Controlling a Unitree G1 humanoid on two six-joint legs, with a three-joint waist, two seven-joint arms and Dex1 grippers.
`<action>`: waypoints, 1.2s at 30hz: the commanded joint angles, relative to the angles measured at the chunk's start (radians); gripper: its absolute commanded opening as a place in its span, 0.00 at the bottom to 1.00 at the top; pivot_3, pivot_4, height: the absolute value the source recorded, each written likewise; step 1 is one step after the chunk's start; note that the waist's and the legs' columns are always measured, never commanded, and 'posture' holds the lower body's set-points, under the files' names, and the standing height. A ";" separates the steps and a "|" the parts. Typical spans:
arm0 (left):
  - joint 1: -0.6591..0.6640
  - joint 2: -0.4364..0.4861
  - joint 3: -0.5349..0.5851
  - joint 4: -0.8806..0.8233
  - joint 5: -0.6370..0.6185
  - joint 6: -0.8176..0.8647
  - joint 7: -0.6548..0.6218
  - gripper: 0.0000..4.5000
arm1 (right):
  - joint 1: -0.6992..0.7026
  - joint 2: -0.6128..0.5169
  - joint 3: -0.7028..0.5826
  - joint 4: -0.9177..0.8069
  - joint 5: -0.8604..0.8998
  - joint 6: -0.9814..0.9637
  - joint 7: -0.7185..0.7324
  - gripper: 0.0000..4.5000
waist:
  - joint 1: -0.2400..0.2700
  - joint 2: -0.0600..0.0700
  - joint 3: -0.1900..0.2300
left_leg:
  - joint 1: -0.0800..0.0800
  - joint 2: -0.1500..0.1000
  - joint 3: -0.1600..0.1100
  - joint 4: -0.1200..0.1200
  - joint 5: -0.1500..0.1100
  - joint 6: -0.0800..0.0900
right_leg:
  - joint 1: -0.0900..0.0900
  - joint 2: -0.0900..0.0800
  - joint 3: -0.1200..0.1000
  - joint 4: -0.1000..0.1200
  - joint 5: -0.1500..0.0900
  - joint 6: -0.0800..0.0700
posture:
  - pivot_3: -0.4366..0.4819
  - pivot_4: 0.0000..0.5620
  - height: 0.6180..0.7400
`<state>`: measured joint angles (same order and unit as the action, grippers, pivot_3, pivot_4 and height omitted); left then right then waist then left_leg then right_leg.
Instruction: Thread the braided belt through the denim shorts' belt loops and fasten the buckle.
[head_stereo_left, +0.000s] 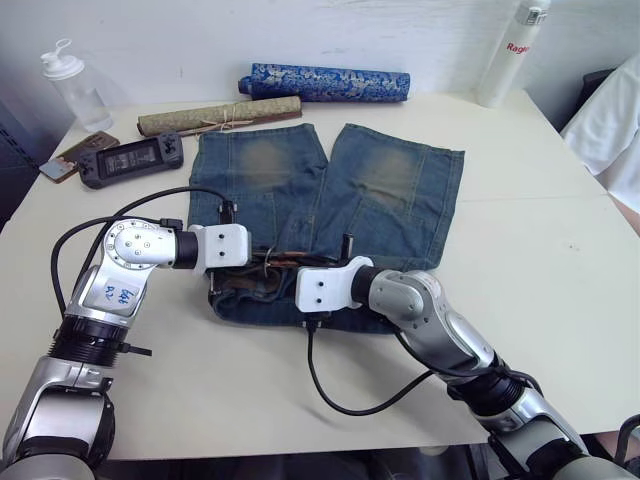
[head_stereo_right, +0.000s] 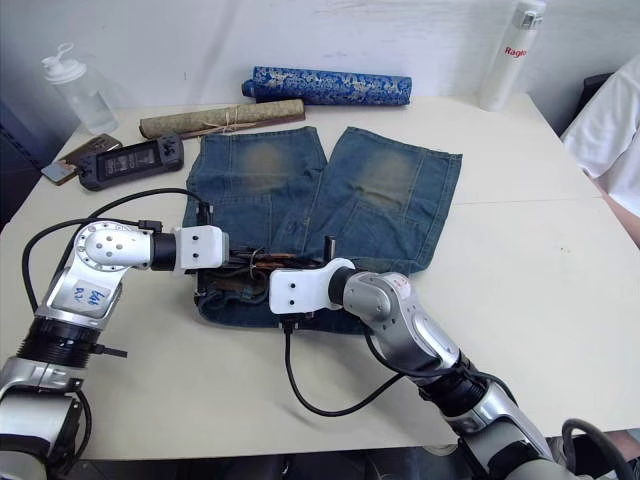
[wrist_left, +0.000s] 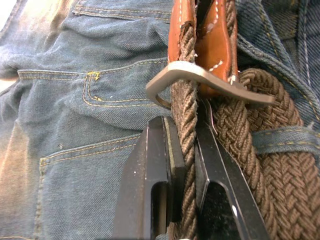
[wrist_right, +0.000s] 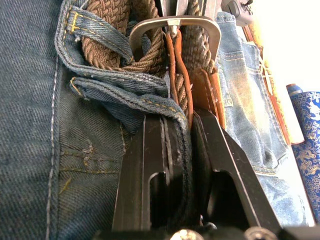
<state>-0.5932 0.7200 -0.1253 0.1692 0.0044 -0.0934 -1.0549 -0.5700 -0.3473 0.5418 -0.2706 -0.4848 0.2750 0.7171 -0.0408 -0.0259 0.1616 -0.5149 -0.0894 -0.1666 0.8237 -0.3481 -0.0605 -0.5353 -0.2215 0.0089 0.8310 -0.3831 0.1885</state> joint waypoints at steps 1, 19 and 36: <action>0.042 -0.044 -0.026 -0.043 -0.016 -0.001 0.018 0.00 | 0.017 0.029 -0.007 -0.090 0.028 0.053 0.036 0.01 | 0.002 0.000 0.000 | 0.000 0.000 0.000 0.000 0.000 0.000 | 0.000 0.000 0.000 0.000 0.000 0.000 | 0.48 0.27 0.16; 0.048 -0.141 -0.082 0.006 0.037 -0.027 0.074 0.00 | 0.121 -0.016 -0.326 -0.525 0.232 0.666 0.150 0.91 | 0.038 -0.001 -0.001 | 0.000 -0.001 -0.001 0.002 0.000 0.000 | 0.003 -0.001 0.000 -0.002 0.000 0.000 | 0.48 0.27 0.16; 0.025 -0.156 -0.110 -0.006 0.073 -0.077 0.071 0.00 | 0.020 -0.176 -0.112 -0.225 0.159 0.245 0.016 0.91 | 0.039 -0.001 -0.001 | 0.000 -0.002 0.001 0.002 0.000 0.000 | 0.004 -0.004 -0.001 -0.003 0.000 0.001 | 0.48 0.27 0.16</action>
<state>-0.5673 0.5692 -0.1950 0.1711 0.0584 -0.1449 -0.9734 -0.5328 -0.5246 0.4260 -0.4962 -0.3150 0.5657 0.7465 -0.0015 -0.0270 0.1608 -0.5146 -0.0917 -0.1658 0.8255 -0.3480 -0.0606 -0.5317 -0.2253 0.0080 0.8282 -0.3826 0.1895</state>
